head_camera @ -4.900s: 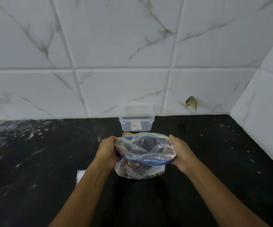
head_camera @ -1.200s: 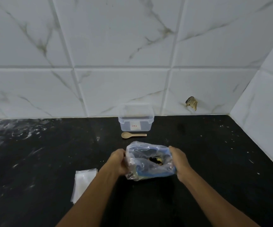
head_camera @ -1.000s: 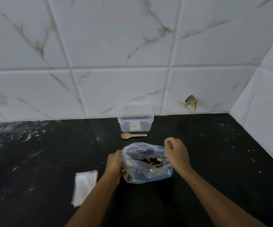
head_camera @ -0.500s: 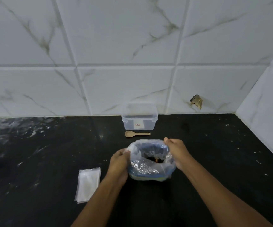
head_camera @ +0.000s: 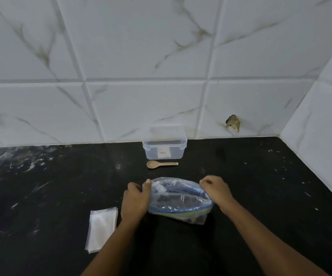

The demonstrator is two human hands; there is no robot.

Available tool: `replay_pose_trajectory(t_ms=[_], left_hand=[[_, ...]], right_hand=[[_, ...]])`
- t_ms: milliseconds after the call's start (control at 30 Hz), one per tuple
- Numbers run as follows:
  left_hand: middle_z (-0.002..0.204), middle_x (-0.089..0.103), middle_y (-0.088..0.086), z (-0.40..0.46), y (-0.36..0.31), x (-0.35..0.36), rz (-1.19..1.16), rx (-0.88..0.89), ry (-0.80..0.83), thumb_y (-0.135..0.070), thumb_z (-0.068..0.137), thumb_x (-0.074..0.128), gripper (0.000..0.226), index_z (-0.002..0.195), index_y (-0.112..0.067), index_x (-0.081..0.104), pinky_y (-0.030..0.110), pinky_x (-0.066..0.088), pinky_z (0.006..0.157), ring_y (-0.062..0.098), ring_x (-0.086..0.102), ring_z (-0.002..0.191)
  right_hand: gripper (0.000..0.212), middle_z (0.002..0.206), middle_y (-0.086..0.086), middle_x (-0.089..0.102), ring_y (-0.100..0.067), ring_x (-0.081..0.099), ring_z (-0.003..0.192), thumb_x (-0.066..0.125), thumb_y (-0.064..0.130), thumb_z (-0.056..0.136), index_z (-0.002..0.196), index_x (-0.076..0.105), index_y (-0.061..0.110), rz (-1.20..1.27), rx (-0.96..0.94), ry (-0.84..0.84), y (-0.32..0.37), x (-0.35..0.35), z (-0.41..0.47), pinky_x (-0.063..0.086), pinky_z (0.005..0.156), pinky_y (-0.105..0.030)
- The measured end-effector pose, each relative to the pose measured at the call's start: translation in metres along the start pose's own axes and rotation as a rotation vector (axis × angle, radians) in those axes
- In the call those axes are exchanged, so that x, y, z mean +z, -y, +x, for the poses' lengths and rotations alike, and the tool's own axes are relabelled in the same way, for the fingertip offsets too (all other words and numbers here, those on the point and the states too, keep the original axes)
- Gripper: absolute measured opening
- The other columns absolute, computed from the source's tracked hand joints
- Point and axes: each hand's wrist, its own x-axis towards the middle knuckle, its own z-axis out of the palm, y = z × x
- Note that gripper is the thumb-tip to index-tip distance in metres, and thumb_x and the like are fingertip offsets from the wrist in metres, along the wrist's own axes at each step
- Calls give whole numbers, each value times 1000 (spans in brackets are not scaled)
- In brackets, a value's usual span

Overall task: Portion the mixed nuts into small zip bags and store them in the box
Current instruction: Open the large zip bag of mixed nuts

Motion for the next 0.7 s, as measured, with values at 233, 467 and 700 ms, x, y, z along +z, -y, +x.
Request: replay_pose_trajectory(t_ms=[233, 467, 700], left_hand=[[92, 64, 1, -51, 7, 12, -54, -87, 29, -72, 88, 43, 54, 99, -21, 52, 40, 58, 79, 17, 67, 80], [109, 60, 10, -39, -3, 45, -656, -357, 79, -47, 93, 60, 37, 109, -17, 45, 42, 56, 75, 29, 63, 99], [97, 69, 16, -20, -22, 36, -873, -424, 124, -7, 98, 52, 14, 104, -5, 64, 45, 58, 83, 27, 68, 87]], right_hand=[[33, 118, 3, 64, -15, 62, 106, 55, 32, 96, 127, 60, 22, -316, -372, 182, 48, 24, -4, 47, 84, -27], [26, 74, -5, 62, -19, 57, 68, 47, 21, 96, 74, 58, 13, -270, -278, 69, 43, 51, -2, 46, 62, -37], [22, 74, -10, 52, -22, 51, 71, 48, 18, 95, 76, 56, 9, 507, 164, 50, 31, 27, 3, 42, 69, -32]])
